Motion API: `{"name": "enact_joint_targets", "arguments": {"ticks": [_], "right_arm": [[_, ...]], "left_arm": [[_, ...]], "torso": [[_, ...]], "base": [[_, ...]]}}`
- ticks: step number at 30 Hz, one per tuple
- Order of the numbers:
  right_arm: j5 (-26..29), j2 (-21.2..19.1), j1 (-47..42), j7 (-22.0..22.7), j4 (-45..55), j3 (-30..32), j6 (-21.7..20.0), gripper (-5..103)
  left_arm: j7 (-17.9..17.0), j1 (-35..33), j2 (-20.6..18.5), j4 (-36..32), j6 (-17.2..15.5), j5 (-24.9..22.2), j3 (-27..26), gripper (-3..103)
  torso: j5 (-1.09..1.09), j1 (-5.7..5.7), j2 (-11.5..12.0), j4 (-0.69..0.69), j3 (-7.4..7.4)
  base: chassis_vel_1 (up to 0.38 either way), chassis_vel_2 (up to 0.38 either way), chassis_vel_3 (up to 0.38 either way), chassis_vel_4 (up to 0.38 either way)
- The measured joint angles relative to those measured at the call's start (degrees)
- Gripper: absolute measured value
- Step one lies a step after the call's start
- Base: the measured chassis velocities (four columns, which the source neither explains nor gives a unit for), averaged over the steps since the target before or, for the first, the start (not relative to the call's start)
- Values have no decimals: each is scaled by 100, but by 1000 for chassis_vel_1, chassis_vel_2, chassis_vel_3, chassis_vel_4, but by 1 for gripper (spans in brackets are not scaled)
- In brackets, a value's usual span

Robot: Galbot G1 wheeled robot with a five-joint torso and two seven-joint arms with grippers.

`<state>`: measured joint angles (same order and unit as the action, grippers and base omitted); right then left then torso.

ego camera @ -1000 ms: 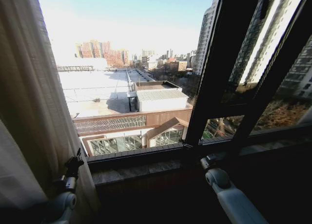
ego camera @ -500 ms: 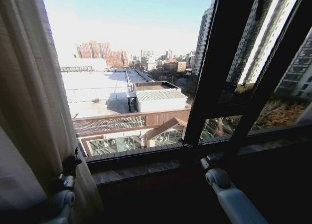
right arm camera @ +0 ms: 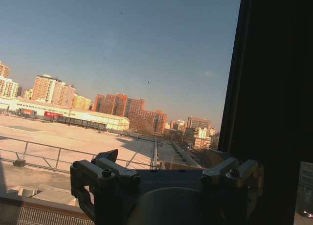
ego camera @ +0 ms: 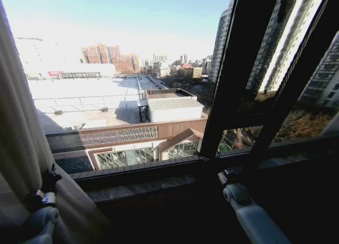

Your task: Open the curtains by pulling them apart, changing their state from closed to fully open.

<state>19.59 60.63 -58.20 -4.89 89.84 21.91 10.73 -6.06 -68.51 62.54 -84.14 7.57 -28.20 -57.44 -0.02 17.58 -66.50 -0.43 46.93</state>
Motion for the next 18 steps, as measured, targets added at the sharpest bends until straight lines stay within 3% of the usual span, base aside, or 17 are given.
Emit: {"name": "enact_joint_targets", "arguments": {"ticks": [7, 18], "right_arm": [[0, 0, 0, 0, 0, 0, 0, 100], [0, 0, 0, 0, 0, 0, 0, 100]], "left_arm": [[-267, 525, -647, 1017, 177, -38, -211, 0], [-431, 828, -1119, 1875, 407, 66, -493, 0]], "torso": [[-1, 0, 0, -1, 0], [1, 0, 0, 1, 1]], "base": [[0, 0, 0, 0], [0, 0, 0, 0]]}}
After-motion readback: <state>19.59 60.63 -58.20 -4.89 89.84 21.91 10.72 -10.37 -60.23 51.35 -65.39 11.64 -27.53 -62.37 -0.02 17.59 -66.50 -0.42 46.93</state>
